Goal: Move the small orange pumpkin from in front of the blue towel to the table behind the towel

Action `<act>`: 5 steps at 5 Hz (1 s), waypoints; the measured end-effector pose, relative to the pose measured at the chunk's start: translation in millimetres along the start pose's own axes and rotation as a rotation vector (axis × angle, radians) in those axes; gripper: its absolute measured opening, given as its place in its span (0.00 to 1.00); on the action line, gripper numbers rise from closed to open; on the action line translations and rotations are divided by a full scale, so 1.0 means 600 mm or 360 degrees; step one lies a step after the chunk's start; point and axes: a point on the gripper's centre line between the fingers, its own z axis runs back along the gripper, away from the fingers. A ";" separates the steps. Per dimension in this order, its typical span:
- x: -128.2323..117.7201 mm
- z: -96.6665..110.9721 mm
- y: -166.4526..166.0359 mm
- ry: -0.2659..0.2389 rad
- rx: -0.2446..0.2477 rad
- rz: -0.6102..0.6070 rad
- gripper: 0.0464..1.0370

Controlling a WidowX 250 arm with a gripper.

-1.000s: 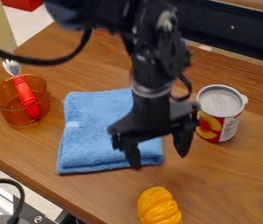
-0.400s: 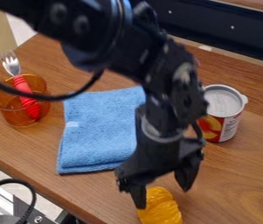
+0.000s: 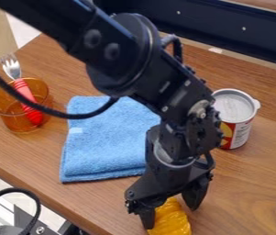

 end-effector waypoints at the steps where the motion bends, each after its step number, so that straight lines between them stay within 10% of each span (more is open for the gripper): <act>1: 0.008 -0.013 0.001 0.0009 0.0000 0.0045 0.96; 5: 0.032 -0.005 -0.003 0.0106 0.0011 0.0058 0.78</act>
